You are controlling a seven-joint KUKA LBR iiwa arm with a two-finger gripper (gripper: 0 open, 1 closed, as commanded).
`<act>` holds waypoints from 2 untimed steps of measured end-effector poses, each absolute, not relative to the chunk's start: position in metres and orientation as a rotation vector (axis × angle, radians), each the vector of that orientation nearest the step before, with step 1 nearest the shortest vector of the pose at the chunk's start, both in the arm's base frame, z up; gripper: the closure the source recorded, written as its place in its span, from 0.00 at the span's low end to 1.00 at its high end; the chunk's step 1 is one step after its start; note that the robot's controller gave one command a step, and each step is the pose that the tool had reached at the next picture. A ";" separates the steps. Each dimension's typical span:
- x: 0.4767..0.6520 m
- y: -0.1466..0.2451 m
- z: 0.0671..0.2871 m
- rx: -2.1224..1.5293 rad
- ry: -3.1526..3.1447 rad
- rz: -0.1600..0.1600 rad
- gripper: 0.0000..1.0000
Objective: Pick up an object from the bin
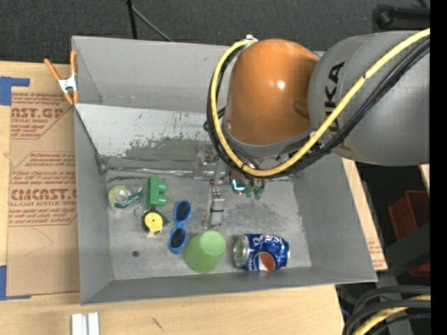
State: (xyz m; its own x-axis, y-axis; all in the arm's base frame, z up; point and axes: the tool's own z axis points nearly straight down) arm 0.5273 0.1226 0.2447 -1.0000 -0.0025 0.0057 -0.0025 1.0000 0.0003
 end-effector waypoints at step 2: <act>0.568 0.166 0.101 1.011 -2.980 0.000 0.00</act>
Offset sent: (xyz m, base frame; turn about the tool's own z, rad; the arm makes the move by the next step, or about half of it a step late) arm 0.0357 0.0587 -0.1747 -0.4353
